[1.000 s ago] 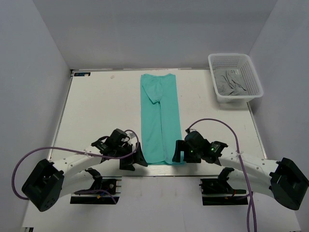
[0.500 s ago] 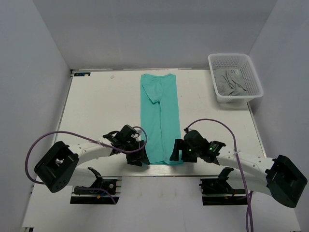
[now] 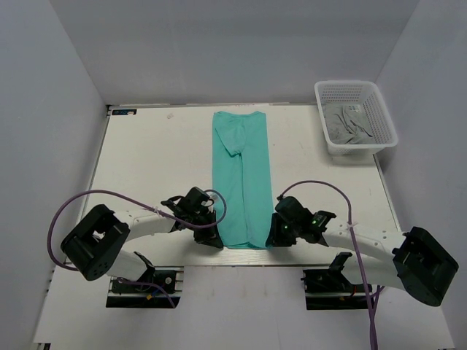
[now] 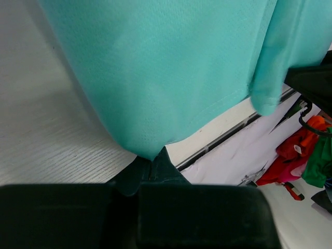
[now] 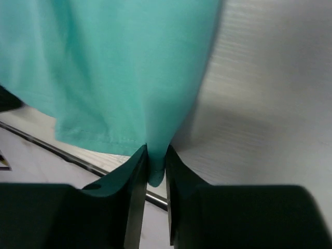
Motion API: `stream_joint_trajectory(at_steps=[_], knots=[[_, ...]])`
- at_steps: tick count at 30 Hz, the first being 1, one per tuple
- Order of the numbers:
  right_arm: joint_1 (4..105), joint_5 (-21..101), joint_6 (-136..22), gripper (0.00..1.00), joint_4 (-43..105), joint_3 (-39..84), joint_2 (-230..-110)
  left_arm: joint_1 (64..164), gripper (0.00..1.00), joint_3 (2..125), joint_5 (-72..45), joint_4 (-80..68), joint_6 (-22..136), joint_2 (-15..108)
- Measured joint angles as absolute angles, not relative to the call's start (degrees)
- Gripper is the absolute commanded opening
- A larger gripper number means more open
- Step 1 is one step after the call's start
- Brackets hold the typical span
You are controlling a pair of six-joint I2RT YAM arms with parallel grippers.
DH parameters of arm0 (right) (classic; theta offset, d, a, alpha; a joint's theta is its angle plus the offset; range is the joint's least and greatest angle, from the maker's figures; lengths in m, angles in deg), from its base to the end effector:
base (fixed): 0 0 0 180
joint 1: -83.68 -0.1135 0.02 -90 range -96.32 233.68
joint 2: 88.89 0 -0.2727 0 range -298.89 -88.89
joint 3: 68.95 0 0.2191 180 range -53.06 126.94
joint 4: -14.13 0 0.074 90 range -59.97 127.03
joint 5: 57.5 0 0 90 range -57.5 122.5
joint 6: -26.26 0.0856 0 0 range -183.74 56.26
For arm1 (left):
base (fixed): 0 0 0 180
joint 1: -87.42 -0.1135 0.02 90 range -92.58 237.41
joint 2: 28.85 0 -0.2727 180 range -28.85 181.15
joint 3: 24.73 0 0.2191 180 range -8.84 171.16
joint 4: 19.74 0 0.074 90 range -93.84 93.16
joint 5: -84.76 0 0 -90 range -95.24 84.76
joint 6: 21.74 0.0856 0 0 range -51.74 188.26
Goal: Fold and stack the t-shirts
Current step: Grab the bottom of the folded rectangular tshirt with both arms, then fold the folded rectangular tshirt in 1/3 of the way
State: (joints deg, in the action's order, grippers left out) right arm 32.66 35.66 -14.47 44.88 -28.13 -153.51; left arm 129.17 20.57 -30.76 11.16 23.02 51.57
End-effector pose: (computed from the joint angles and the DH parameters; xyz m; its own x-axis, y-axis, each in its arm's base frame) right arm 0.1197 0.1554 0.1416 -0.9378 0.0439 -0.3444 -0.1313 0.8735 0.4688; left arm 0.1361 -0.1709 0.1182 -0.9994 0.0331 -0.0067 0.0311 0.8240 -0.5658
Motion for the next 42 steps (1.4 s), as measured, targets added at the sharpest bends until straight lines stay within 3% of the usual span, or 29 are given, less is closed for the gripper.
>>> stream_joint_trajectory(at_steps=[3,4,12,19,33,42], knots=[[32.6,35.4,-14.2,0.03,47.1,-28.1,-153.9,129.2,0.00,20.9,-30.5,11.7,23.2,51.4],[32.6,35.4,-14.2,0.00,47.5,-28.1,-153.9,129.2,0.00,21.0,-30.2,12.1,23.3,51.2],[32.6,34.9,-15.2,0.00,51.9,-26.0,-153.8,129.2,0.00,23.4,-26.2,19.2,24.2,46.7],[32.6,29.1,-17.6,0.00,57.6,-16.3,-154.9,129.1,0.00,29.0,-22.6,21.3,24.7,44.4],[37.8,12.9,-19.3,0.00,62.9,5.0,-170.9,127.1,0.00,51.9,-5.3,26.6,24.3,57.6],[44.1,9.8,-24.6,0.00,60.7,17.2,-179.1,122.9,0.00,63.0,1.3,28.6,25.0,65.5]])
